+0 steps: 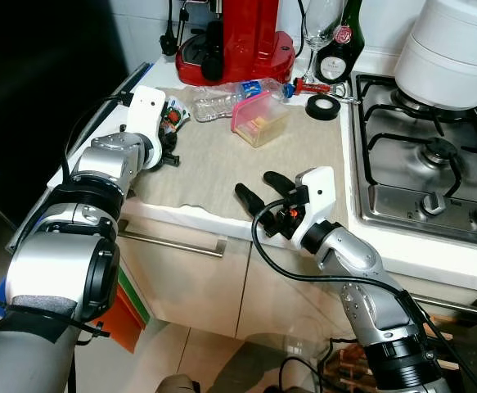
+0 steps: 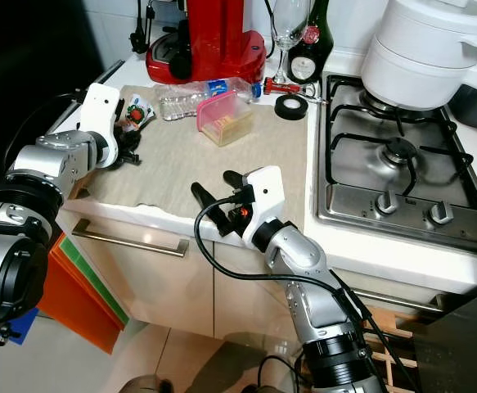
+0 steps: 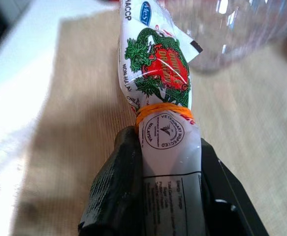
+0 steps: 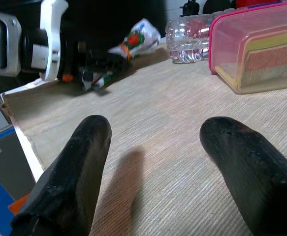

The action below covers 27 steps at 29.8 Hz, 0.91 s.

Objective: Restocking fridge

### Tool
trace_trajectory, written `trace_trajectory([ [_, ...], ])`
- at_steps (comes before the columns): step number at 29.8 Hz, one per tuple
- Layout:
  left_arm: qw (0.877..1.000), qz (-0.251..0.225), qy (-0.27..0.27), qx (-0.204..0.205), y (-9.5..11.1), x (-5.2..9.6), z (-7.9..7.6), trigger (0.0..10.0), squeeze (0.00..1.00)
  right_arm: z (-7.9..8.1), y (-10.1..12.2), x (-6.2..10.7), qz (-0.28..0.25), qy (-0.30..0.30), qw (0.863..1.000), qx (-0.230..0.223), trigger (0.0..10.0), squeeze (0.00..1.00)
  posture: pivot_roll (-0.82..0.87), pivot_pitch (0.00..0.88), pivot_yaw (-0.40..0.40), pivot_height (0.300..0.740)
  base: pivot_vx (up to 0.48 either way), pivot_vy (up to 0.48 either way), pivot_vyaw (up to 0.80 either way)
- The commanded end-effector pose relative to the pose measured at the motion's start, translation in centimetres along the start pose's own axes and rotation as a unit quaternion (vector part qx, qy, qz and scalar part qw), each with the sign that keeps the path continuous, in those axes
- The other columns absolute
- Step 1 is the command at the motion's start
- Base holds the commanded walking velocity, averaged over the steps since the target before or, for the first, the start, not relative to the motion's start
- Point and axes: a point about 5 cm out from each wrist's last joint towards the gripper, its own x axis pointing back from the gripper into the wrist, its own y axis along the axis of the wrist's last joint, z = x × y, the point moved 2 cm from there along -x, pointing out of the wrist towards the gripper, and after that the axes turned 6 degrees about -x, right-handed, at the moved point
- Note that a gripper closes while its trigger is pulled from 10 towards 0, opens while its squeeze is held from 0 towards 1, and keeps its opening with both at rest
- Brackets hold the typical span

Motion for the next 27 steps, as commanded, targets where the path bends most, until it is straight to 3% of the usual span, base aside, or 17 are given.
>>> trace_trajectory([
  [1,0.999,-0.034,0.008,-0.004,1.5,0.2,0.3,0.0,0.0,-0.2,-1.1,0.3,0.022,-0.008,1.0,-0.009,10.0,0.0,-0.02,0.058,-0.027,0.74,0.0,0.0,0.0],
  [11,0.99,-0.138,0.006,-0.003,4.8,1.1,-0.4,0.0,0.0,-0.3,-1.2,0.4,0.023,-0.01,1.0,-0.008,10.0,0.0,-0.02,0.057,-0.031,0.74,0.0,0.0,0.0],
  [15,0.988,-0.152,0.013,-0.018,4.9,1.7,-0.7,0.0,0.0,-0.4,-1.3,0.4,0.025,-0.01,1.0,-0.008,10.0,0.0,-0.02,0.057,-0.032,0.74,0.0,0.0,0.0],
  [23,0.988,-0.145,0.045,-0.038,4.2,2.2,0.6,0.0,0.0,-0.4,-1.3,0.3,0.026,-0.008,1.0,-0.008,10.0,0.0,-0.01,0.056,-0.036,0.74,0.0,0.0,0.0],
  [27,0.983,-0.166,0.062,-0.038,4.7,2.8,1.0,0.0,0.0,-0.4,-1.3,0.3,0.025,-0.01,1.0,-0.007,10.0,0.0,-0.02,0.054,-0.027,0.74,0.0,0.0,0.0],
])
